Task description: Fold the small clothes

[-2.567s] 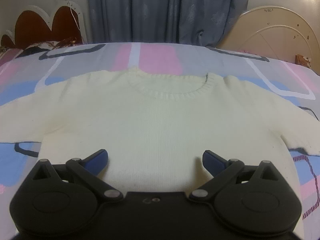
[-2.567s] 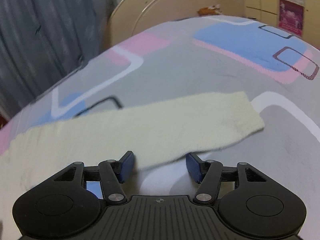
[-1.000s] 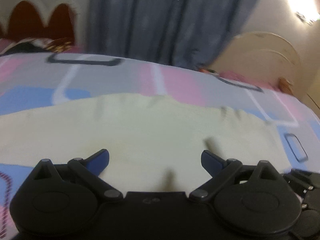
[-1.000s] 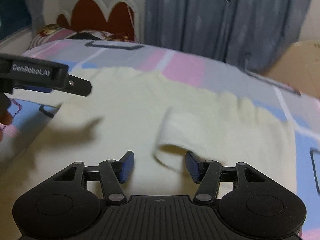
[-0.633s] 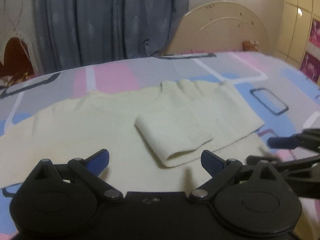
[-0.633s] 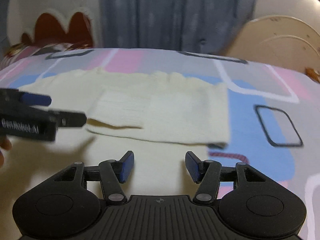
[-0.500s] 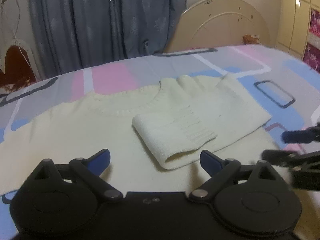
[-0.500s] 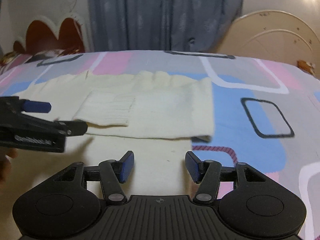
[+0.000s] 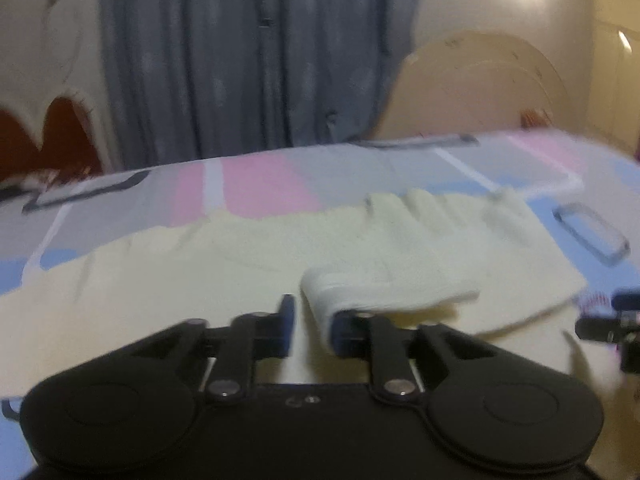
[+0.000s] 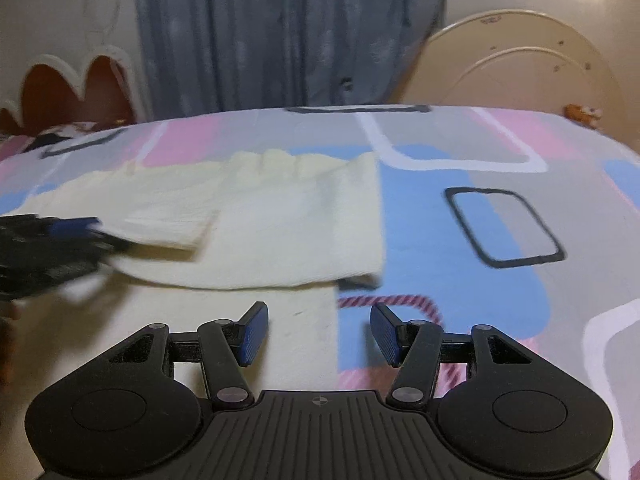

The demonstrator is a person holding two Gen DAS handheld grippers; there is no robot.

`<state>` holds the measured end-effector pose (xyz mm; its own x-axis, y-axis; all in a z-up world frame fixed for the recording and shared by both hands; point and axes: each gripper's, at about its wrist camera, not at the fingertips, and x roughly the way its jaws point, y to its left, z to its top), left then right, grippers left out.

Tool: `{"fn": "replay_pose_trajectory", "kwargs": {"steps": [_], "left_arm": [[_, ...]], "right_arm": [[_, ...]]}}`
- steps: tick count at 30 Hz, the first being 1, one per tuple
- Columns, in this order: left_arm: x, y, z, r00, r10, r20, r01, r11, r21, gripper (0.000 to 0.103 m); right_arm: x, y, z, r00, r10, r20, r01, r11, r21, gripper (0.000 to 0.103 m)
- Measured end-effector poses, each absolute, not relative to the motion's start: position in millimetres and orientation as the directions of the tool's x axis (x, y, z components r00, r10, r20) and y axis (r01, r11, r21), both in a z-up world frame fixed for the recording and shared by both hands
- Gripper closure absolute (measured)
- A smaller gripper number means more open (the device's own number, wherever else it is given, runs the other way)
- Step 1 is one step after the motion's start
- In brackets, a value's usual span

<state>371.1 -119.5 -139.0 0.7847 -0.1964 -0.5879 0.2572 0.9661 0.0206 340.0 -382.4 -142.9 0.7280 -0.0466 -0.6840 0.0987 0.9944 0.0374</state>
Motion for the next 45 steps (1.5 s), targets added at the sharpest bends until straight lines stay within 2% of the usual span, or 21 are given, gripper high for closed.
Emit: {"fn": "replay_pose_trajectory", "kwargs": {"steps": [3,5,7,8,10,13,14,15,16,17,20,25,29,30,33,35,37,39,42,43,45], "left_arm": [[378,-96,-134,0.792,-0.202,-0.577,0.201,0.977,-0.065,0.098],[384,-72,-133,0.768,-0.279,-0.576,0.172,0.957,-0.234,0.098],[390,-49,-138,0.75,-0.303,-0.588,0.085,0.926,-0.369,0.084],[391,-38,-142,0.743,-0.291,-0.602,0.024,0.912,-0.41,0.068],[393,-19,-153,0.728,-0.294,-0.62,-0.057,0.874,-0.482,0.063],[389,-14,-156,0.741,-0.271,-0.615,-0.056,0.887,-0.459,0.064],[388,-13,-155,0.746,-0.265,-0.611,-0.061,0.887,-0.458,0.064],[387,-11,-154,0.756,-0.257,-0.602,-0.07,0.883,-0.465,0.063],[385,-7,-152,0.774,-0.238,-0.587,-0.088,0.878,-0.471,0.063],[384,-2,-149,0.79,-0.216,-0.573,-0.107,0.873,-0.476,0.063],[379,16,-145,0.827,-0.149,-0.542,-0.178,0.845,-0.503,0.063],[370,45,-152,0.83,-0.08,-0.552,-0.29,0.783,-0.55,0.066],[372,49,-157,0.801,-0.12,-0.587,-0.257,0.816,-0.517,0.065],[372,49,-155,0.799,-0.135,-0.586,-0.242,0.82,-0.519,0.063],[379,44,-154,0.779,-0.168,-0.605,-0.216,0.832,-0.51,0.031],[386,37,-153,0.773,-0.176,-0.609,-0.188,0.854,-0.486,0.034],[393,28,-153,0.763,-0.171,-0.624,-0.165,0.881,-0.443,0.06],[392,25,-154,0.756,-0.156,-0.636,-0.167,0.893,-0.418,0.068],[392,24,-157,0.75,-0.161,-0.642,-0.157,0.899,-0.409,0.091],[390,24,-156,0.752,-0.169,-0.637,-0.147,0.899,-0.413,0.096],[385,23,-151,0.771,-0.166,-0.614,-0.119,0.911,-0.396,0.096]], "right_arm": [[350,-386,-149,0.71,-0.088,-0.698,0.132,0.991,0.009,0.047],[353,-386,-152,0.709,-0.066,-0.702,0.124,0.992,0.032,0.047],[355,-384,-152,0.716,-0.048,-0.696,0.11,0.993,0.045,0.047],[356,-383,-152,0.721,-0.039,-0.692,0.101,0.994,0.05,0.047],[360,-379,-153,0.729,-0.032,-0.684,0.085,0.995,0.044,0.047],[369,-384,-155,0.739,-0.045,-0.672,0.101,0.994,0.045,0.047],[372,-387,-155,0.742,-0.041,-0.669,0.107,0.992,0.059,0.052],[375,-390,-154,0.746,-0.029,-0.665,0.108,0.991,0.079,0.061],[378,-392,-153,0.747,-0.014,-0.665,0.107,0.989,0.1,0.081],[380,-393,-152,0.747,0.0,-0.665,0.103,0.988,0.116,0.09],[382,-389,-149,0.756,0.021,-0.654,0.075,0.99,0.118,0.097],[379,-397,-156,0.74,-0.011,-0.672,0.129,0.984,0.125,0.099],[378,-398,-154,0.737,-0.012,-0.676,0.125,0.985,0.12,0.099],[377,-398,-153,0.735,-0.001,-0.678,0.117,0.985,0.125,0.099],[373,-401,-151,0.727,0.013,-0.686,0.114,0.984,0.139,0.098],[363,-407,-147,0.731,0.054,-0.68,0.102,0.977,0.187,0.094],[356,-410,-140,0.743,0.078,-0.665,0.099,0.97,0.224,0.087],[354,-413,-133,0.759,0.086,-0.645,0.104,0.963,0.25,0.082],[367,-416,-128,0.769,0.078,-0.635,0.119,0.958,0.262,0.075],[374,-416,-128,0.768,0.079,-0.635,0.116,0.959,0.259,0.074],[392,-417,-130,0.77,0.098,-0.631,0.108,0.954,0.28,0.073]]}}
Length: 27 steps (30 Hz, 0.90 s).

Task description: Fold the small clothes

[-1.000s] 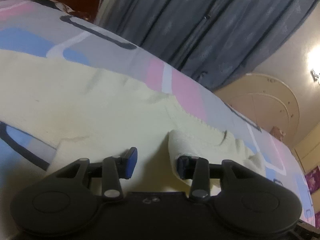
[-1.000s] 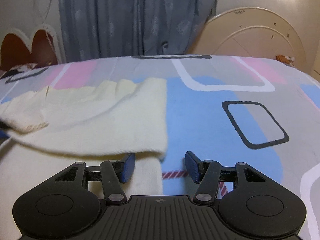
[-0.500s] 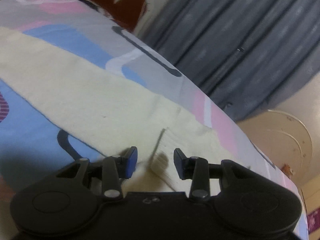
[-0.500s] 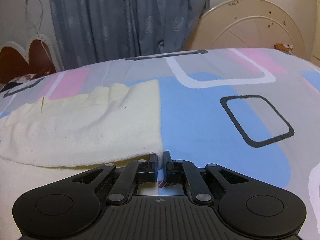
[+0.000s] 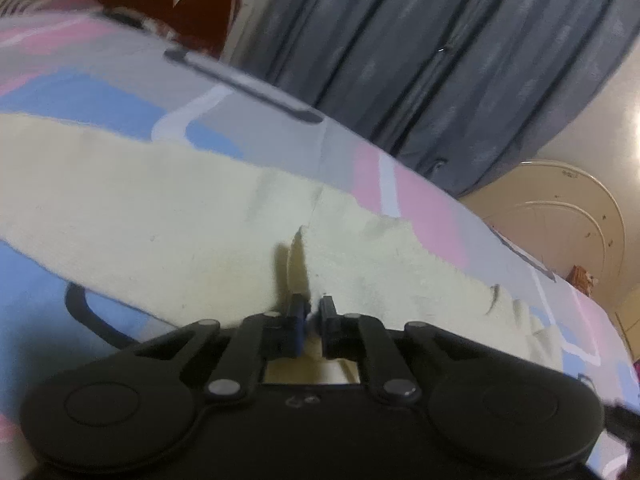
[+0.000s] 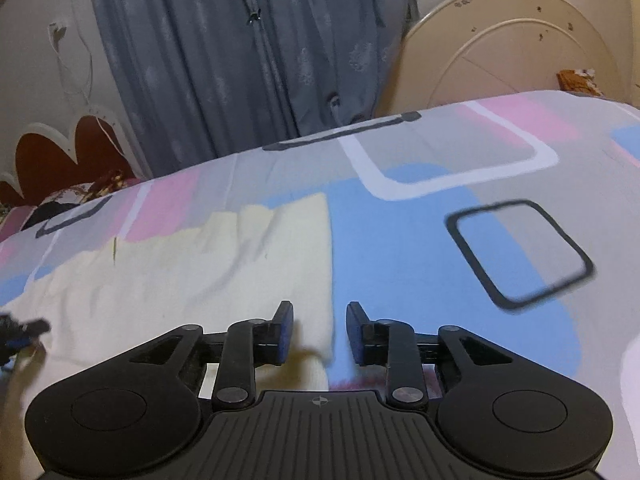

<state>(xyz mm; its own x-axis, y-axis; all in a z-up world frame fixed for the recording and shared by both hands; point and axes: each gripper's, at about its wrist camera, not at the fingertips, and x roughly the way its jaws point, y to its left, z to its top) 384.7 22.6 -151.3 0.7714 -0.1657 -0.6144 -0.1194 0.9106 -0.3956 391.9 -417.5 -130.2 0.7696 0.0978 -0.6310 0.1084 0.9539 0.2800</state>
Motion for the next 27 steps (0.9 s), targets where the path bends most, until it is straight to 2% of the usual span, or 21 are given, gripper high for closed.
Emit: {"fn": "replay_pose_trajectory", "kwargs": {"steps": [1,2,4,8,9,10,11,13,16,17,19,20,21,22,24,26,27], "left_arm": [[381,22,-149,0.781,-0.162,-0.603,-0.109,0.916,-0.387,0.096],[379,23,-148,0.788,-0.159,-0.595,-0.104,0.918,-0.384,0.097],[374,28,-149,0.793,-0.146,-0.592,-0.113,0.919,-0.378,0.098],[374,33,-160,0.781,-0.125,-0.612,-0.13,0.926,-0.355,0.099],[374,31,-159,0.785,-0.118,-0.608,-0.126,0.93,-0.344,0.099],[375,29,-158,0.789,-0.113,-0.604,-0.124,0.933,-0.337,0.099],[375,27,-154,0.8,-0.104,-0.591,-0.122,0.936,-0.329,0.099],[374,21,-147,0.823,-0.094,-0.56,-0.093,0.951,-0.296,0.099],[386,18,-158,0.772,-0.1,-0.628,-0.094,0.959,-0.269,0.098],[385,18,-158,0.777,-0.091,-0.623,-0.092,0.963,-0.254,0.095],[381,17,-152,0.779,-0.076,-0.622,-0.089,0.969,-0.23,0.077],[377,19,-148,0.784,-0.089,-0.615,-0.084,0.965,-0.247,0.074],[372,21,-145,0.786,-0.099,-0.61,-0.08,0.963,-0.259,0.064],[369,21,-142,0.788,-0.098,-0.607,-0.077,0.964,-0.256,0.049],[365,20,-142,0.792,-0.094,-0.603,-0.068,0.968,-0.24,0.03],[368,20,-147,0.763,-0.088,-0.64,-0.07,0.974,-0.216,0.031],[372,22,-151,0.738,-0.098,-0.668,-0.073,0.972,-0.224,0.034]], "right_arm": [[402,-418,-133,0.767,0.107,-0.632,0.112,0.949,0.296,0.069],[410,-419,-137,0.765,0.11,-0.635,0.112,0.948,0.299,0.062],[427,-414,-145,0.754,0.099,-0.649,0.096,0.961,0.258,0.053],[439,-411,-153,0.764,0.105,-0.636,0.077,0.965,0.252,0.054],[441,-413,-156,0.763,0.108,-0.637,0.08,0.963,0.259,0.057],[442,-413,-158,0.76,0.115,-0.64,0.079,0.961,0.267,0.084],[442,-413,-159,0.759,0.112,-0.641,0.086,0.959,0.268,0.093],[437,-414,-155,0.767,0.079,-0.637,0.108,0.962,0.249,0.097],[432,-422,-163,0.765,0.019,-0.643,0.164,0.961,0.223,0.097],[431,-421,-161,0.761,0.011,-0.649,0.164,0.964,0.209,0.097],[428,-415,-154,0.76,-0.014,-0.65,0.16,0.973,0.167,0.094],[425,-412,-149,0.766,-0.031,-0.643,0.162,0.976,0.146,0.085],[420,-410,-144,0.774,-0.042,-0.632,0.162,0.978,0.134,0.081],[415,-406,-139,0.787,-0.032,-0.616,0.147,0.98,0.137,0.076],[404,-393,-132,0.806,-0.006,-0.592,0.107,0.985,0.135,0.071],[400,-376,-134,0.799,0.014,-0.601,0.054,0.994,0.094,0.062],[400,-369,-140,0.778,0.017,-0.628,0.039,0.996,0.076,0.062]]}}
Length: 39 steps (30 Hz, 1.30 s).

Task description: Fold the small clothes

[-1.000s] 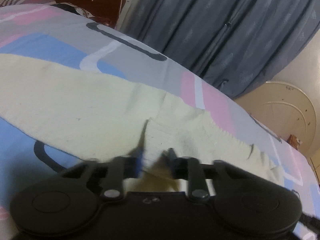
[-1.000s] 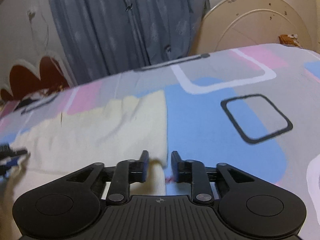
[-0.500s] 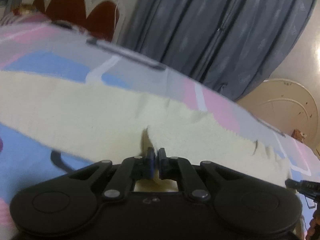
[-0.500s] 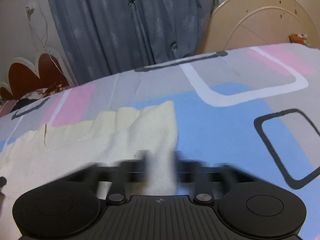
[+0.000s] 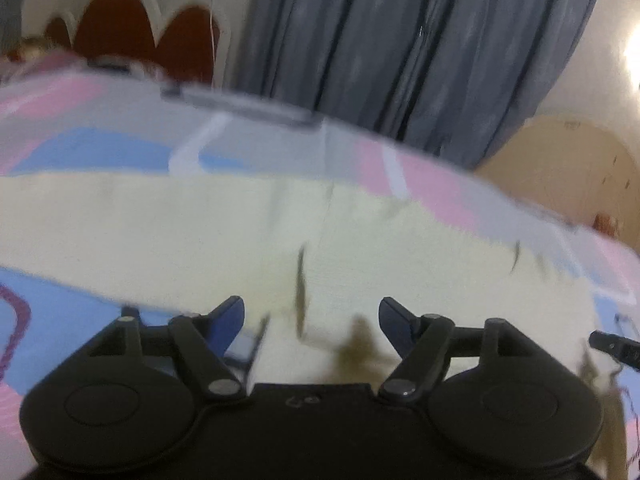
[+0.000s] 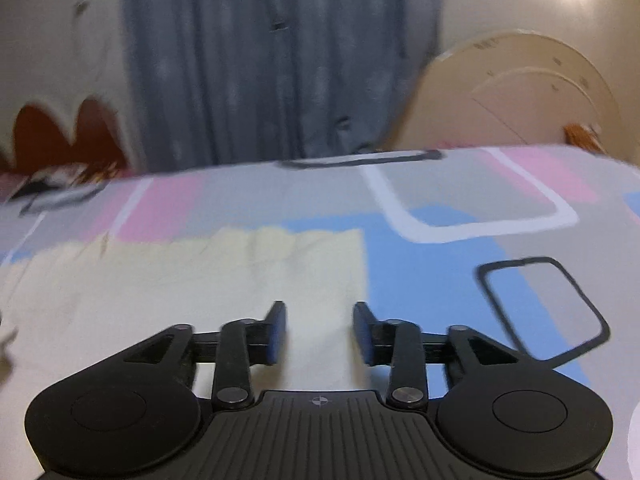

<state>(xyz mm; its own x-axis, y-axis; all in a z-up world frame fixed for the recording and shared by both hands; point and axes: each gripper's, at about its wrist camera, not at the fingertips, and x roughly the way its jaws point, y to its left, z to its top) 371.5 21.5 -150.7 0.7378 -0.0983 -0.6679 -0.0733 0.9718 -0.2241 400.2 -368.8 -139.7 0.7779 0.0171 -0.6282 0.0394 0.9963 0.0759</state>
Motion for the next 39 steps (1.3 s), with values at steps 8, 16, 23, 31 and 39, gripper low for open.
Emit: {"fn": "replay_pose_trajectory", "kwargs": {"steps": [8,16,23,31,39], "left_arm": [[346,84,-136,0.726,-0.108,-0.679,-0.153,0.938,-0.312,0.029],[323,180,-132,0.717,-0.045,-0.696,-0.321,0.865,-0.387,0.031],[307,258,-141,0.715,0.009,-0.699,-0.437,0.786,-0.437,0.039],[310,305,-148,0.76,-0.004,-0.65,-0.454,0.712,-0.535,0.045],[332,328,-167,0.796,0.038,-0.604,-0.486,0.635,-0.6,0.096]], "right_arm": [[385,-350,-113,0.753,0.05,-0.656,0.035,0.993,0.116,0.062],[381,-251,-77,0.77,0.238,-0.592,-0.165,0.971,0.175,0.061],[394,-161,-94,0.726,0.329,-0.603,-0.262,0.944,0.199,0.061],[413,-105,-111,0.691,0.363,-0.625,-0.305,0.93,0.203,0.061],[427,-93,-132,0.683,0.316,-0.659,-0.28,0.946,0.163,0.061]]}}
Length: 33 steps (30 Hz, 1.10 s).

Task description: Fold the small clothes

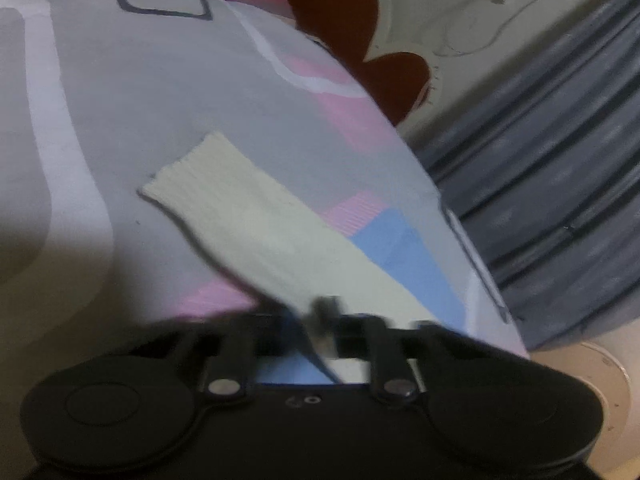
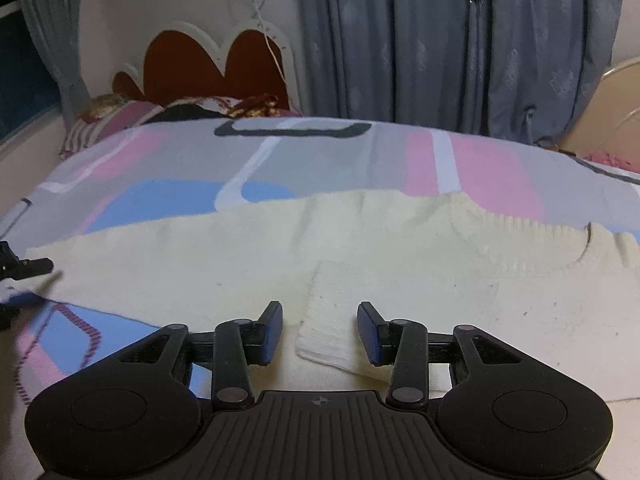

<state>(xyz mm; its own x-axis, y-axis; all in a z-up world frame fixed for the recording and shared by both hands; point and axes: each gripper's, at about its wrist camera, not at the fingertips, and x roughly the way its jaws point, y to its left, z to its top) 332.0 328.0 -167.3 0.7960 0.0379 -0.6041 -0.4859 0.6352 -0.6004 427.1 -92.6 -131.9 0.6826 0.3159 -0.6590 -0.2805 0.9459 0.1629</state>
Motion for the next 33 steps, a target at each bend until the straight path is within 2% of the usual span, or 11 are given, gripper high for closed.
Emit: {"fn": "replay_pose_trajectory", "kwargs": {"steps": [2,7,10,15,18,22,26,33], "left_arm": [[335,326,-167,0.801,0.052,-0.597,-0.484,0.643,-0.594,0.1],[343,314,-144,0.832,0.071,-0.55,-0.428,0.712,-0.557,0.1],[343,291,-118,0.866,0.05,-0.497,-0.335,0.796,-0.504,0.1],[365,227,-89,0.893,-0.064,-0.444,-0.163,0.875,-0.455,0.1],[372,181,-81,0.894,-0.145,-0.423,-0.058,0.901,-0.431,0.1],[378,110,-80,0.876,-0.255,-0.408,0.083,0.916,-0.393,0.1],[387,39,-92,0.841,-0.348,-0.414,0.198,0.911,-0.363,0.1],[394,-66,-146,0.735,-0.436,-0.52,0.335,0.899,-0.281,0.1]], "right_arm": [[429,-93,-136,0.681,0.305,-0.665,-0.28,0.948,0.148,0.062],[432,-90,-149,0.66,0.294,-0.691,-0.308,0.945,0.108,0.062],[433,-106,-140,0.667,0.339,-0.663,-0.273,0.94,0.207,0.062],[432,-117,-141,0.634,0.357,-0.686,-0.293,0.932,0.214,0.061],[428,-142,-127,0.661,0.379,-0.648,-0.252,0.925,0.284,0.061],[419,-181,-110,0.697,0.361,-0.62,-0.219,0.93,0.295,0.061],[406,-230,-103,0.722,0.32,-0.614,-0.162,0.94,0.299,0.061],[378,-304,-107,0.739,0.228,-0.634,-0.057,0.959,0.278,0.061]]}}
